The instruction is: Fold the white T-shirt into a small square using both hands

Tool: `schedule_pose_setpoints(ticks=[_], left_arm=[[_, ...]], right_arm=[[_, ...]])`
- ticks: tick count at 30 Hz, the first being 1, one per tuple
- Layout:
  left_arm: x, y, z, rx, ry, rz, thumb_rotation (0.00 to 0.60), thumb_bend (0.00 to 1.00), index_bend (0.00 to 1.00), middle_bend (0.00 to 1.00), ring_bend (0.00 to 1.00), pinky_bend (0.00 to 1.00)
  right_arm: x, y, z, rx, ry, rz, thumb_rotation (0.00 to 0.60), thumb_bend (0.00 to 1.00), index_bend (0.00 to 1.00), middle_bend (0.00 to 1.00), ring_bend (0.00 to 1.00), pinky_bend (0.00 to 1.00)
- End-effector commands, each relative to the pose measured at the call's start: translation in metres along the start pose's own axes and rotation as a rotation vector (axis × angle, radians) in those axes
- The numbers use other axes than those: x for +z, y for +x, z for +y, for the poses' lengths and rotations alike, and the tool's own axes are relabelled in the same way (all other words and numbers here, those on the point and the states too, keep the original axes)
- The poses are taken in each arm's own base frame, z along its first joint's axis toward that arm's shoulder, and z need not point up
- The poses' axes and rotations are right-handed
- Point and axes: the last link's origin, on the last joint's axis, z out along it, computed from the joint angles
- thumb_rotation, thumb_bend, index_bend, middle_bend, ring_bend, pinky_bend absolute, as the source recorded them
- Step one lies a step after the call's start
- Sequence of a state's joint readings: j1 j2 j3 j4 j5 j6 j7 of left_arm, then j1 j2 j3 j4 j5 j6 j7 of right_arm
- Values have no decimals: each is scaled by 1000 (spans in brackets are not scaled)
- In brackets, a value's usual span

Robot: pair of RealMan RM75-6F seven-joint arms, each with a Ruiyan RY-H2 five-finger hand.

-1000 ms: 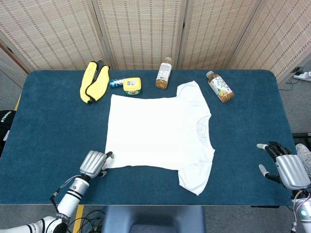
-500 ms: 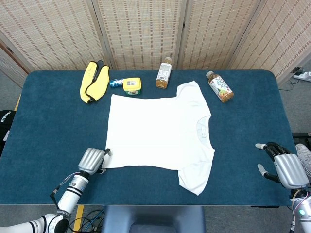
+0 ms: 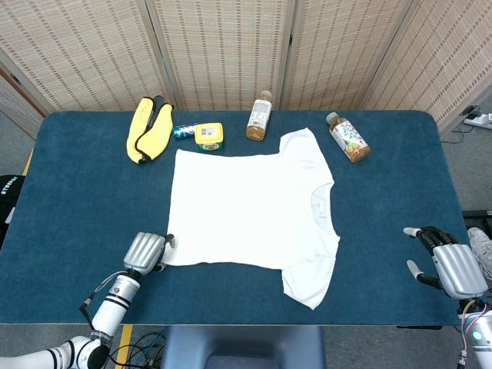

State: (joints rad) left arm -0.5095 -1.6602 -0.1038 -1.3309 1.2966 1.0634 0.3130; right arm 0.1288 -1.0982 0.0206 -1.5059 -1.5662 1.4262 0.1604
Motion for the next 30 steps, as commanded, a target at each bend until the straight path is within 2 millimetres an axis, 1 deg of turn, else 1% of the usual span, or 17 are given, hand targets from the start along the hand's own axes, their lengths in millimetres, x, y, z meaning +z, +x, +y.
schedule_pose_setpoints(ticks=[1, 11, 16, 19, 24, 30], left_arm=[[1, 0, 1, 2, -4, 8, 600, 269, 507, 955, 886, 987], [2, -3, 2, 52, -32, 18, 600, 390, 560, 958, 887, 987], [1, -5, 1, 93, -42, 23, 600, 494, 594, 958, 887, 987], [1, -7, 0, 108, -42, 18, 600, 538, 610, 958, 887, 987], [-2, -5, -3, 102, -33, 19, 600, 548, 622, 958, 887, 987], [-9, -5, -4, 73, -30, 6, 600, 548, 623, 958, 887, 988]], right_arm=[[0, 0, 0, 0, -1, 0, 600, 336, 216, 330, 255, 292], [0, -1, 0, 0, -3, -3, 600, 336, 216, 333, 264, 292], [1, 0, 0, 0, -1, -2, 600, 336, 216, 334, 268, 292], [1, 0, 0, -1, 1, -3, 600, 336, 216, 334, 268, 292], [0, -1, -5, -7, 23, -11, 600, 336, 216, 334, 268, 292], [1, -9, -20, -19, 99, -43, 600, 336, 216, 339, 268, 292]])
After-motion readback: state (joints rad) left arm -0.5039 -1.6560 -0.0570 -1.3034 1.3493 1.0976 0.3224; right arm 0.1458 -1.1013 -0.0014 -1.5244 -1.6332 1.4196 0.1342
